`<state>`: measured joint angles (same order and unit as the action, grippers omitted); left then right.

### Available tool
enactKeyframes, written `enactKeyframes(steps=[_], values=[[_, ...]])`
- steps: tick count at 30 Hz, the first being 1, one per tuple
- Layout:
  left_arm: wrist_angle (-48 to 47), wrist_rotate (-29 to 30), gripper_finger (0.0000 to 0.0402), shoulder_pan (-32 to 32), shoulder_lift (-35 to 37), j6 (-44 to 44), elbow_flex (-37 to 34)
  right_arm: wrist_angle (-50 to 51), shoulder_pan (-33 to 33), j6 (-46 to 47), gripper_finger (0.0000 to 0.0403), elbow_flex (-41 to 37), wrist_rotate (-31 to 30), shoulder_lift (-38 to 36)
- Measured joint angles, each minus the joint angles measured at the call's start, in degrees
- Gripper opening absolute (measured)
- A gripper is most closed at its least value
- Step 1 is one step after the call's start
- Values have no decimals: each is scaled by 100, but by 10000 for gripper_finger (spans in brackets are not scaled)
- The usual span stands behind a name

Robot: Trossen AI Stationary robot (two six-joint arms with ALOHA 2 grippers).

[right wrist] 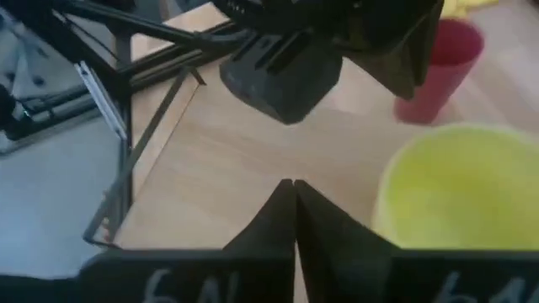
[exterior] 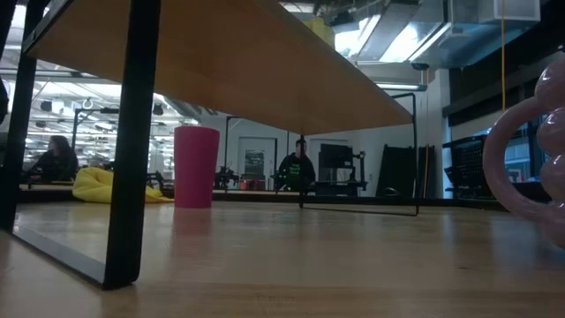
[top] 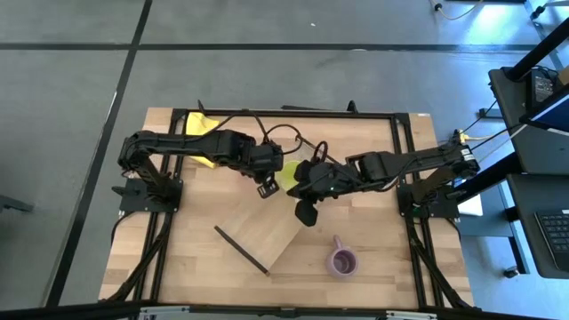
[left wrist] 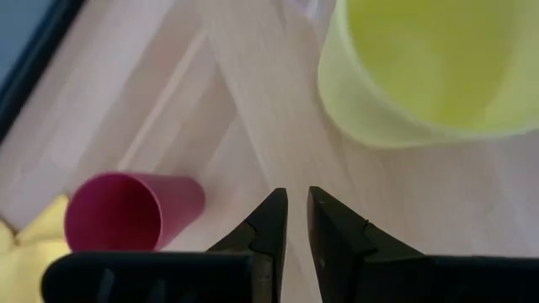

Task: Stack small to large cups/mugs on shelf
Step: Put the yellow mug on the shelf

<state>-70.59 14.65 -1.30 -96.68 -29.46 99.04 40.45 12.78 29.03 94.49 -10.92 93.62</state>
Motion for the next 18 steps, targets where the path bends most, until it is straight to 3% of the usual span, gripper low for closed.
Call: enactKeyframes(steps=[8, 18], values=[[521, 101, 43, 0, 39, -2, 2, 1520, -195, -214, 2, 263, -266, 0], [482, 112, 43, 195, 37, -46, -55, 2023, -201, -36, 2, 265, -80, 12]])
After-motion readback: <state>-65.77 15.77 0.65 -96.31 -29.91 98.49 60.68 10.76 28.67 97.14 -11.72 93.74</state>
